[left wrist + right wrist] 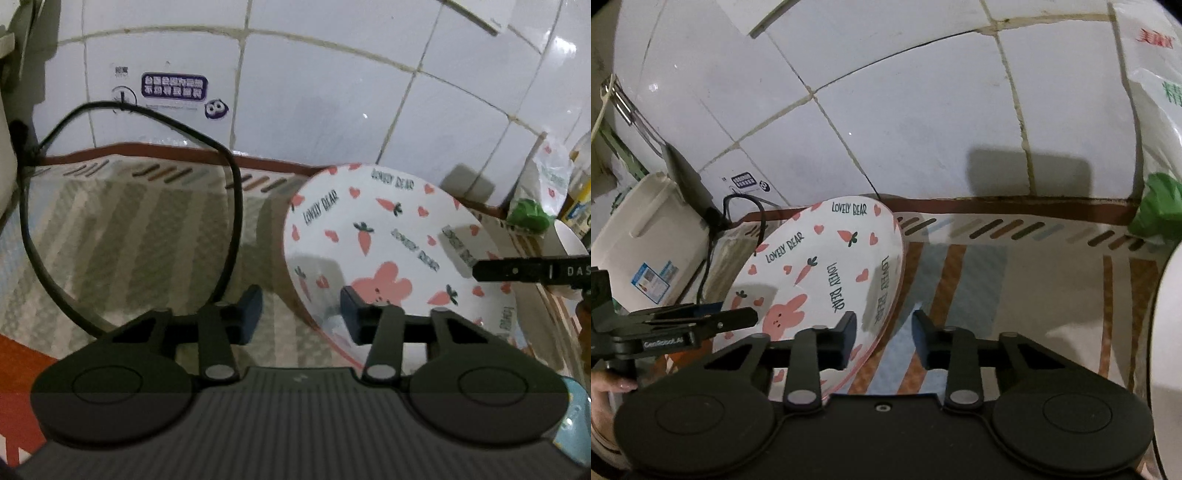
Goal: Organize plates and bowls
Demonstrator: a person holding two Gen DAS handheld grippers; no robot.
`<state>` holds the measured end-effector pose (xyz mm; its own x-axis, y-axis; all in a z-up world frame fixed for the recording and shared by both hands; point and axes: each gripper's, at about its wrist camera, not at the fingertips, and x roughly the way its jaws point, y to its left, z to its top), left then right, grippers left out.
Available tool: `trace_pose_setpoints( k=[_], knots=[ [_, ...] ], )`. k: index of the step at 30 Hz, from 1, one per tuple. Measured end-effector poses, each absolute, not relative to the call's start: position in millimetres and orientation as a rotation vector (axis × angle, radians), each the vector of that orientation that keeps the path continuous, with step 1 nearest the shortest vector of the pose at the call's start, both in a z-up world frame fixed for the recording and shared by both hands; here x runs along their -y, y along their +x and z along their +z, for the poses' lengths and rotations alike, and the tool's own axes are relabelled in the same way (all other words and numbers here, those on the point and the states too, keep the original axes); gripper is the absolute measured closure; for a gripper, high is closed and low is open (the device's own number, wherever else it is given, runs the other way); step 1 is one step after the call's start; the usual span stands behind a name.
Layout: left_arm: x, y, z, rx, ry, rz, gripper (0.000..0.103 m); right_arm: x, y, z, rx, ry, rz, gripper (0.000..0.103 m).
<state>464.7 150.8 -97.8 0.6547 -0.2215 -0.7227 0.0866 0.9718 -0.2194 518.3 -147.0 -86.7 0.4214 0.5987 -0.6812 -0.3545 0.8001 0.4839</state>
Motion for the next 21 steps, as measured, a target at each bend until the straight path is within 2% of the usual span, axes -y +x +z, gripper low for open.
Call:
trace_pose_setpoints(
  k=[2, 3, 8, 11, 21],
  knots=[
    [-150.3, 465.5, -98.6, -0.835, -0.185, -0.199, 0.075, 144.5, 520.6, -87.6, -0.954, 0.264, 0.593, 0.077],
    [-149.3, 465.6, -99.2, -0.833, -0.189, -0.207, 0.078, 143.3, 521.3, -87.8, -0.948, 0.26, 0.593, 0.077],
    [-143.0, 464.7, -99.2, -0.812, -0.167, -0.189, 0.078, 128.0, 519.9, -87.4, -0.909, 0.184, 0.585, 0.081],
    [-148.3, 467.2, -98.1, -0.824, -0.218, -0.18, 0.081, 119.5, 513.2, -84.6, -0.868, 0.116, 0.559, 0.078],
    [-136.5, 460.9, -84.7, -0.839, -0.165, -0.132, 0.081, 136.6, 507.3, -83.1, -0.869, 0.212, 0.559, 0.083]
  ],
)
